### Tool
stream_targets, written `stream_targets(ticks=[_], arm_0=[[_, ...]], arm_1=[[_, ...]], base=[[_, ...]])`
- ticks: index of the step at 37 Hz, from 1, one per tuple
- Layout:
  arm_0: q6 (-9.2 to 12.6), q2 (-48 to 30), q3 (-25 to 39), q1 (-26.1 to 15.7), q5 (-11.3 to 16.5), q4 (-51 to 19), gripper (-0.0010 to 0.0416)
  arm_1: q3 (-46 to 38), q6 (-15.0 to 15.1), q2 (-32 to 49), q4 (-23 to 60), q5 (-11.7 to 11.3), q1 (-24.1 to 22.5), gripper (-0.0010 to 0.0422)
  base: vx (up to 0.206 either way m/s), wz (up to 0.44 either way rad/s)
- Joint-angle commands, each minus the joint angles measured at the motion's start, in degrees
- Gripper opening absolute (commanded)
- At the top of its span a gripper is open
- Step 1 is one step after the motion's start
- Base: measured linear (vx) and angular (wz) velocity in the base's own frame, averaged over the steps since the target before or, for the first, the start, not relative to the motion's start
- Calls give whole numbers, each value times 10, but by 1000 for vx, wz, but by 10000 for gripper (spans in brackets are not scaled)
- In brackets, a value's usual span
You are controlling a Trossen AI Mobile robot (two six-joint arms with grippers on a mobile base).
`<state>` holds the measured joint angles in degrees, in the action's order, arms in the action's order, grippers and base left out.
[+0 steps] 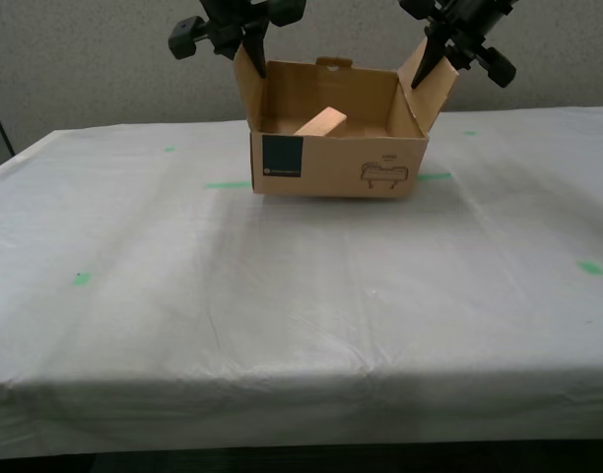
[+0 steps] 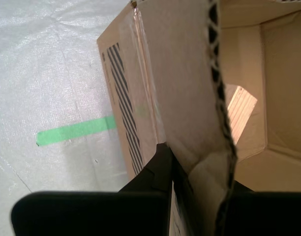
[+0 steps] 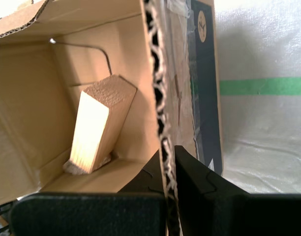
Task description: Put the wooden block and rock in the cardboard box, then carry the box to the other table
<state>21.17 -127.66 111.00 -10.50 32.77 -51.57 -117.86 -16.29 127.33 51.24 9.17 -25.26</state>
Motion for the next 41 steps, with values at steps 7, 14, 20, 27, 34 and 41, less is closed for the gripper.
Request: stream_targets(ticks=[7, 14, 20, 27, 34, 41], arm_0=[[3, -11, 22, -3, 14, -13, -1], [2, -6, 14, -4, 14, -19, -1], [-11, -6, 2, -5, 13, -20, -1], [-17, -6, 0, -6, 12, -20, 0], [-17, -6, -1, -6, 12, -19, 0], [-19, -6, -1, -7, 12, -16, 0]], arm_1=[[16, 2, -1, -5, 13, 0, -1], [68, -9, -1, -45, 13, -1, -1], [84, -13, -1, -49, 12, 0, -1], [84, -12, -1, -56, 13, 0, 0], [84, -11, -1, -63, 12, 0, 0], [84, -13, -1, -65, 13, 1, 0]], base=[[0, 0], [0, 0], [0, 0], [0, 0], [0, 0], [0, 0]])
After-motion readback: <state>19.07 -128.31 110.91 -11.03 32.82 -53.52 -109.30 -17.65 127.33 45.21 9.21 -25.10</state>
